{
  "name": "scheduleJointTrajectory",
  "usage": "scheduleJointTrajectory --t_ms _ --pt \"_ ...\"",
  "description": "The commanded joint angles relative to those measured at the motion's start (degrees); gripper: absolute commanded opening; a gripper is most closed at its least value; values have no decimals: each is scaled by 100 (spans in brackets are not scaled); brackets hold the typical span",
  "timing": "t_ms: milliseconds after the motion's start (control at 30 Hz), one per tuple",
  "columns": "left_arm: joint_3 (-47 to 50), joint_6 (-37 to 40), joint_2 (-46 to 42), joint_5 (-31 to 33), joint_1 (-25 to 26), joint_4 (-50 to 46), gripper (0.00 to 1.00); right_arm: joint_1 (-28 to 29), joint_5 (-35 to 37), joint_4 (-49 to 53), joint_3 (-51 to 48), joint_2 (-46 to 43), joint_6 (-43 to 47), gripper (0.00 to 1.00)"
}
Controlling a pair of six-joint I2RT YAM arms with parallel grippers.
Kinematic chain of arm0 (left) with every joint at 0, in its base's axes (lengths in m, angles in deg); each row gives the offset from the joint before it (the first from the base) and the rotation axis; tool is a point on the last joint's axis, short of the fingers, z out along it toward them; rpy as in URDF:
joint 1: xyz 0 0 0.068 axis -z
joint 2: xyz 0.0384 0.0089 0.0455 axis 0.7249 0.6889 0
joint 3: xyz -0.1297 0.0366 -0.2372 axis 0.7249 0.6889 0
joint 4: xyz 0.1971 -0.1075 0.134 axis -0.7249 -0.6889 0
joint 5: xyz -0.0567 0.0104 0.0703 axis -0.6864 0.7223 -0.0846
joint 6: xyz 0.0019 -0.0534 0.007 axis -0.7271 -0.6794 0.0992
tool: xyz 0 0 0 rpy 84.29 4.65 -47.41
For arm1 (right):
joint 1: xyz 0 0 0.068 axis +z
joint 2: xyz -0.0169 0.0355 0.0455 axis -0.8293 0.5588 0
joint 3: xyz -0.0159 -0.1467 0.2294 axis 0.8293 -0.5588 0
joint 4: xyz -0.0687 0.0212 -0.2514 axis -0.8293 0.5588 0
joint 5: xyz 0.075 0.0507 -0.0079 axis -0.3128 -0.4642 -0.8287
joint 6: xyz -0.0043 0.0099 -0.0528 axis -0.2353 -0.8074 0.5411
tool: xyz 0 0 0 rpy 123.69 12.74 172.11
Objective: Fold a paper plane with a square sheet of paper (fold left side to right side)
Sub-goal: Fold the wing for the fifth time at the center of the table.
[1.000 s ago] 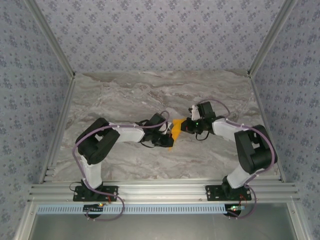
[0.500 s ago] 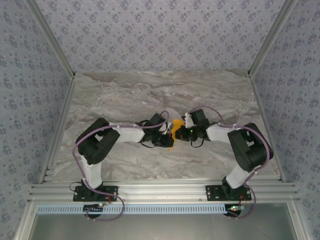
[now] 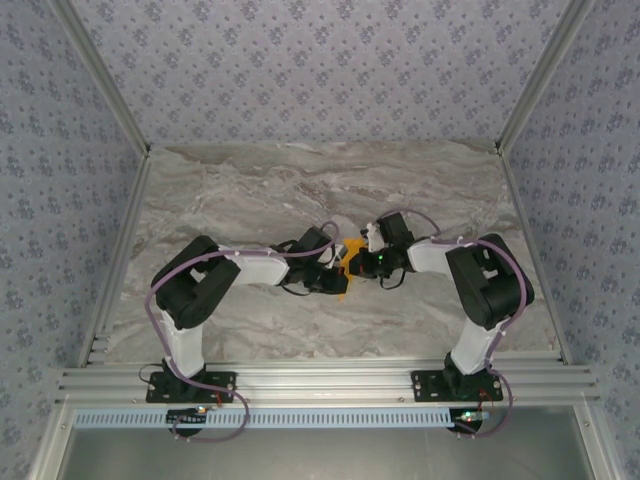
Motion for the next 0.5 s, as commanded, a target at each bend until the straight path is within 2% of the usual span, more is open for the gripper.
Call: scheduleJointTrajectory --t_ms 0,467 --pt "241 18 234 259 12 -580 3 -209 441 184 232 246 328 5" --pt "311 5 270 277 9 -558 2 -602 368 600 814 622 645 5"
